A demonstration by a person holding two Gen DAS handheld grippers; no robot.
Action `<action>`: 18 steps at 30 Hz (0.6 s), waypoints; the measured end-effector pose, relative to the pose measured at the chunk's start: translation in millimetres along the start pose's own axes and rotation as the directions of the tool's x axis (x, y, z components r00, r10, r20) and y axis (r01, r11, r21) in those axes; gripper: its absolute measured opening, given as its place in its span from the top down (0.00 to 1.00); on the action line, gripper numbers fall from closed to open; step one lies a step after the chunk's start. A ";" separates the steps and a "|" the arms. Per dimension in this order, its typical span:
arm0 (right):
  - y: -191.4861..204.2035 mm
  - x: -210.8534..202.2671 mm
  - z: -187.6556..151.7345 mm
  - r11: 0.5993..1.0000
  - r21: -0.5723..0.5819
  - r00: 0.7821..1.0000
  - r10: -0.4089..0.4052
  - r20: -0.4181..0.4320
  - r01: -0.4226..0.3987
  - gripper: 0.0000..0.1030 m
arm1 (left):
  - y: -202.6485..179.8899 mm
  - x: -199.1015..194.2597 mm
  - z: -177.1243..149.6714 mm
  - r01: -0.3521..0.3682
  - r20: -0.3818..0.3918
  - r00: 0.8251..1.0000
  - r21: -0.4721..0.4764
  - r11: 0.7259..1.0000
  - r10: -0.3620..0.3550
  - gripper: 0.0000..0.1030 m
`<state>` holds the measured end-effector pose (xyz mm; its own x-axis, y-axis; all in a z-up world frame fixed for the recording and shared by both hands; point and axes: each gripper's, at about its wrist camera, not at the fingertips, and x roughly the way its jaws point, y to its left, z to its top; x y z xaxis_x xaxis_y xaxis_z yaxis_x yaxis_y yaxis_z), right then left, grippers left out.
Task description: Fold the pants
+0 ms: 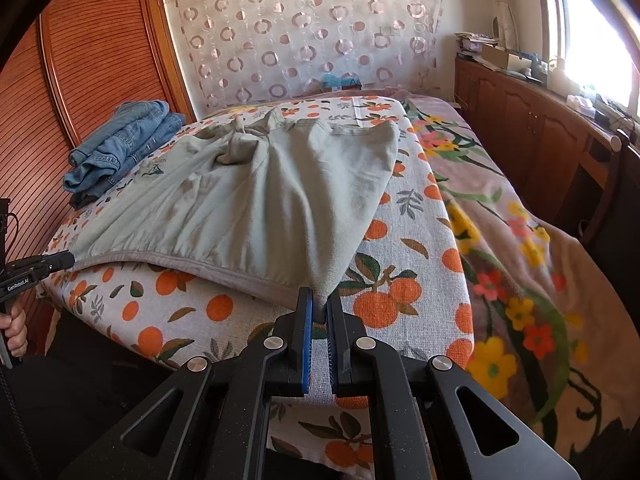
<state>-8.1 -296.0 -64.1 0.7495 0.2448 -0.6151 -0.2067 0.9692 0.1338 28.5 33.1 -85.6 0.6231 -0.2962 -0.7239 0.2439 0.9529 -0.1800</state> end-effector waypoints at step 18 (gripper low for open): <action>7.1 -18.4 2.1 1.000 -0.015 0.998 -0.027 0.053 0.028 0.60 | 2.7 -13.2 4.4 -0.070 0.053 0.996 0.008 0.997 0.070 0.35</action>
<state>-22.0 -293.6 -50.2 0.7869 0.2197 -0.5766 -0.1953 0.9751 0.1050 24.2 39.3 -73.7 0.6769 -0.2318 -0.6986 0.2054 0.9709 -0.1231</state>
